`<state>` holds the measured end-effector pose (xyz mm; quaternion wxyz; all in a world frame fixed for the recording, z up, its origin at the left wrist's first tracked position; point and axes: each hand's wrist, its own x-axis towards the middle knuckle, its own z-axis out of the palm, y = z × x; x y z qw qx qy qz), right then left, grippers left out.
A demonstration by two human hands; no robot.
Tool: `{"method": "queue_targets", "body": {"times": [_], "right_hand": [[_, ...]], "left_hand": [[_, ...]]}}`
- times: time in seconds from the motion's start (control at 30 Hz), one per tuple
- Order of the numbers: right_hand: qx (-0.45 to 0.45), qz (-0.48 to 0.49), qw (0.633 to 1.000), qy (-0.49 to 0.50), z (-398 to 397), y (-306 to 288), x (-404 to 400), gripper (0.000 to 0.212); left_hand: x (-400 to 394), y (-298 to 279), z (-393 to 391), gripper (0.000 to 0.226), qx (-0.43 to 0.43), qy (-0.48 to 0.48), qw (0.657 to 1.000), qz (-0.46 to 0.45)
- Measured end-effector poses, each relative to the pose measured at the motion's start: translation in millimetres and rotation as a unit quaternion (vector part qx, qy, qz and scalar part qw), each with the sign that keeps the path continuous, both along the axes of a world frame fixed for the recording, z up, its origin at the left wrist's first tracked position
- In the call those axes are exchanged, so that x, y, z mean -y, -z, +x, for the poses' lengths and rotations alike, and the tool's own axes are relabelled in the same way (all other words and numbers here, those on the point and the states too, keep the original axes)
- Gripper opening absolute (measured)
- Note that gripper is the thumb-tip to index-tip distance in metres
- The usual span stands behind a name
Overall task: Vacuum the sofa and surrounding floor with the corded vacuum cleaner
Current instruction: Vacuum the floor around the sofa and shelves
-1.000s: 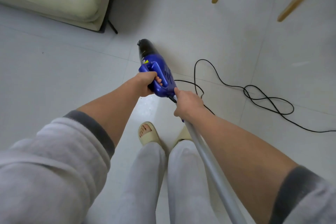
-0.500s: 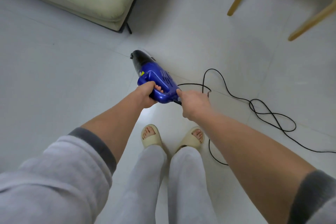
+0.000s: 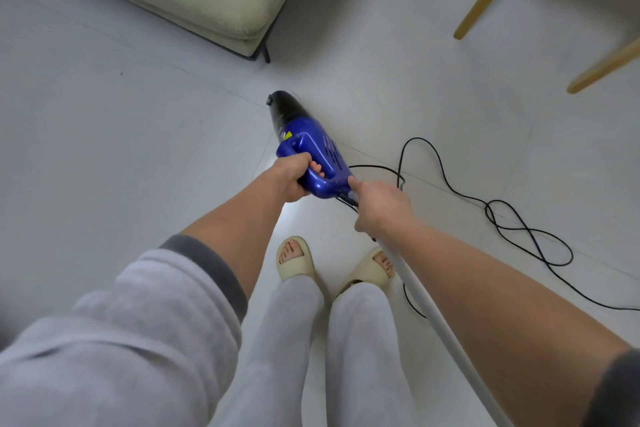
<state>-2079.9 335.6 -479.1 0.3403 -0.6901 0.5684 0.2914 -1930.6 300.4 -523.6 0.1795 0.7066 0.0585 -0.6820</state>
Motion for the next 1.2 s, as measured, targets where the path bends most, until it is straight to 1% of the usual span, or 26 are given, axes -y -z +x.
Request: {"method": "queue_targets", "body": {"times": [0.13,0.2,0.3,0.43,0.6,0.73,0.8,0.87,0.9,1.03,1.2], "right_hand": [[0.013,0.005,1.000,0.022,1.7,2.6,-6.7,0.064],[0.014,-0.009,0.999,0.030,3.1,4.1,-3.3,0.062],[0.016,-0.030,0.999,0.032,2.0,4.3,-0.3,0.052],[0.013,-0.008,0.998,0.065,-7.8,-0.5,-8.4,0.056],[0.008,0.006,0.994,0.106,-25.7,-8.4,-24.2,0.056],[-0.006,-0.003,0.991,0.133,-47.1,-15.3,-35.7,0.047],[-0.011,0.000,0.989,0.146,-58.1,-17.7,-40.1,0.053],[-0.017,0.003,0.988,0.151,-65.5,-18.9,-43.1,0.059],[-0.019,0.000,0.988,0.154,-69.9,-19.7,-45.5,0.059],[-0.015,-0.010,0.983,0.180,-85.6,-18.1,-58.4,0.050],[-0.007,-0.022,0.972,0.236,-104.6,-18.0,-76.9,0.042]], "left_hand": [[3.4,-1.8,2.6,0.010,0.012,0.037,0.999,-0.006],[9.7,-2.5,3.3,0.011,0.015,0.043,0.999,-0.015],[12.8,-1.6,2.7,0.013,0.014,0.046,0.999,-0.019],[10.1,-4.6,-8.2,0.011,0.006,0.072,0.997,-0.013],[2.8,-11.6,-29.8,0.007,-0.011,0.108,0.994,-0.001],[-2.1,-15.0,-55.0,0.012,-0.025,0.131,0.991,-0.007],[-3.7,-14.6,-68.7,0.016,-0.028,0.142,0.989,-0.010],[-4.9,-13.5,-77.8,0.014,-0.028,0.156,0.987,-0.008],[-6.0,-12.8,-82.9,0.013,-0.027,0.163,0.986,-0.007],[-11.2,-12.0,-101.8,0.013,-0.031,0.187,0.982,-0.003],[-15.4,-18.0,-132.0,0.020,-0.035,0.228,0.973,-0.005]]}}
